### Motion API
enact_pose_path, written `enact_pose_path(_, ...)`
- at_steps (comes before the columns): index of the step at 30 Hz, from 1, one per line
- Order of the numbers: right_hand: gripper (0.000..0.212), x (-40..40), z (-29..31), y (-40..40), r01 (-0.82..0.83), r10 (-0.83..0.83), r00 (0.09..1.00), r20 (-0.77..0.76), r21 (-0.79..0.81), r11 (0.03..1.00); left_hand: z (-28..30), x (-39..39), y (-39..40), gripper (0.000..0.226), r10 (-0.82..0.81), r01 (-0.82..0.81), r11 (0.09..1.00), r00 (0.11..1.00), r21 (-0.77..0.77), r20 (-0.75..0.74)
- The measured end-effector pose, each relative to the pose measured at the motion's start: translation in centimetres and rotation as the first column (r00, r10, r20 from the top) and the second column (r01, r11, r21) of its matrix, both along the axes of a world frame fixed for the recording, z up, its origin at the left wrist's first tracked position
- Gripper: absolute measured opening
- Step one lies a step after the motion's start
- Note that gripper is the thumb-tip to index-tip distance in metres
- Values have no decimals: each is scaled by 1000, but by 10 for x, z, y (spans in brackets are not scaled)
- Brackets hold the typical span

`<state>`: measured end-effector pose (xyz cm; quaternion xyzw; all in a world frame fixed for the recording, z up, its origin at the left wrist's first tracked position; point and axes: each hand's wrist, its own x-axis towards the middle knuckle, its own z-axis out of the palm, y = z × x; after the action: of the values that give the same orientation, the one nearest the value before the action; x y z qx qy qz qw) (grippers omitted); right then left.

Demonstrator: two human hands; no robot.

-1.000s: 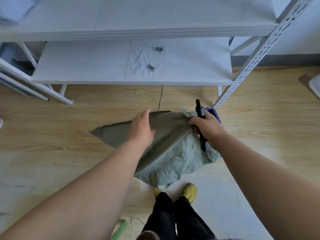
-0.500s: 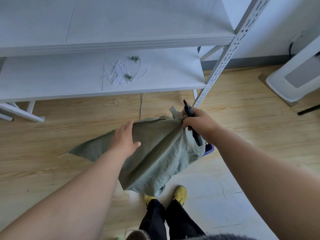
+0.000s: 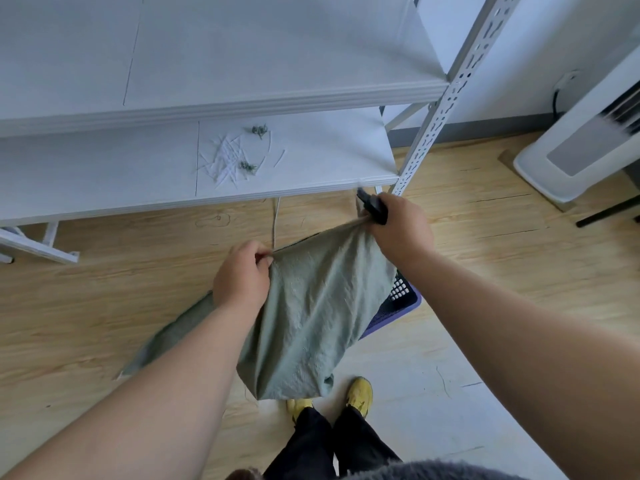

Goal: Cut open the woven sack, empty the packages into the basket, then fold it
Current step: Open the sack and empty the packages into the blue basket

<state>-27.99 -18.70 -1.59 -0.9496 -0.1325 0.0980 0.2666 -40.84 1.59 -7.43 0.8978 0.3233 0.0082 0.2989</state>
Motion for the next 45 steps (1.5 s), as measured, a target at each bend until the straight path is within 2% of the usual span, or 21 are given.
enact_pose_path(1, 11, 0, -1, 1, -13, 13, 1000, 5, 8, 1000, 2, 0, -1, 8, -8, 7, 1000, 1000, 8, 19)
enact_pose_path(4, 12, -5, -8, 3, -154, 138, 984, -117, -140, 978, 4, -1, -1, 9, -48, 49, 998, 998, 47, -35)
enact_pose_path(6, 7, -5, -11, 0, -73, 68, 995, -74, -70, 995, 5, -4, 0, 9, -13, 12, 998, 1000, 55, 2)
enact_pose_path(8, 3, -6, -10, 1, -55, 52, 998, -45, -83, 995, 5, -8, 1, 8, -32, 33, 998, 999, 59, -17)
enact_pose_path(11, 6, -14, -11, 0, 18, -16, 999, 40, -29, 999, 5, -11, 2, 8, -21, 22, 999, 999, 40, -27)
enact_pose_path(12, 9, -16, -11, 0, 18, -18, 999, 27, -27, 999, 6, -11, 2, 8, -6, 7, 999, 1000, 35, -26)
enact_pose_path(14, 14, -21, -10, -1, -73, 53, 992, -117, -174, 982, 8, -11, 3, 8, -22, 23, 999, 998, 24, -61)
enact_pose_path(15, 14, -22, -12, -3, -81, 54, 989, -138, -201, 976, 9, -11, 3, 8, -37, 38, 999, 997, 21, -74)
enact_pose_path(18, 10, -22, -15, -11, 53, -53, 999, 8, -52, 997, 11, -12, -3, 8, -39, 40, 999, 997, 16, -65)
enact_pose_path(21, 14, -25, -14, -19, -1, -9, 995, -102, -92, 996, 13, -15, -14, 7, -50, 53, 998, 995, 33, -85)
enact_pose_path(24, 11, -25, -14, -27, 101, -102, 995, 3, 144, 984, 14, -16, -22, 6, -17, 19, 999, 998, 46, -57)
enact_pose_path(25, 11, -22, -14, -29, 74, -70, 997, -38, 140, 987, 13, -17, -24, 6, -4, 7, 999, 998, 52, -64)
enact_pose_path(27, 9, -15, -14, -37, -35, 31, 984, -175, -19, 999, 12, -17, -32, 6, 2, 2, 999, 997, 53, -77)
enact_pose_path(28, 9, -11, -15, -42, -43, 33, 982, -186, -50, 998, 11, -17, -38, 6, -1, 5, 999, 997, 51, -78)
enact_pose_path(31, 6, -2, -11, -55, 1, 2, 998, -56, 64, 998, 11, -13, -63, 7, 14, -12, 999, 999, 52, -45)
enact_pose_path(34, 14, 4, -5, -68, -119, 103, 971, -217, -60, 991, 13, -11, -85, 7, 52, -51, 997, 998, 54, -19)
enact_pose_path(38, 8, 14, 1, -85, -30, 33, 998, -50, 73, 997, 19, -11, -96, 7, 79, -78, 995, 997, 63, -14)
enact_pose_path(41, 15, 17, 7, -94, -142, 108, 956, -274, -107, 984, 23, -9, -107, 9, 93, -91, 995, 994, 45, -50)
enact_pose_path(42, 19, 18, 9, -95, -166, 126, 950, -286, -120, 979, 24, -9, -110, 10, 111, -109, 993, 992, 40, -52)
enact_pose_path(43, 23, 18, 13, -94, -168, 143, 960, -243, -86, 982, 25, -9, -112, 10, 136, -134, 990, 989, 36, -52)
enact_pose_path(45, 29, 10, 29, -83, -192, 196, 979, -50, 79, 978, 24, -13, -115, 10, 193, -191, 981, 980, 41, -39)
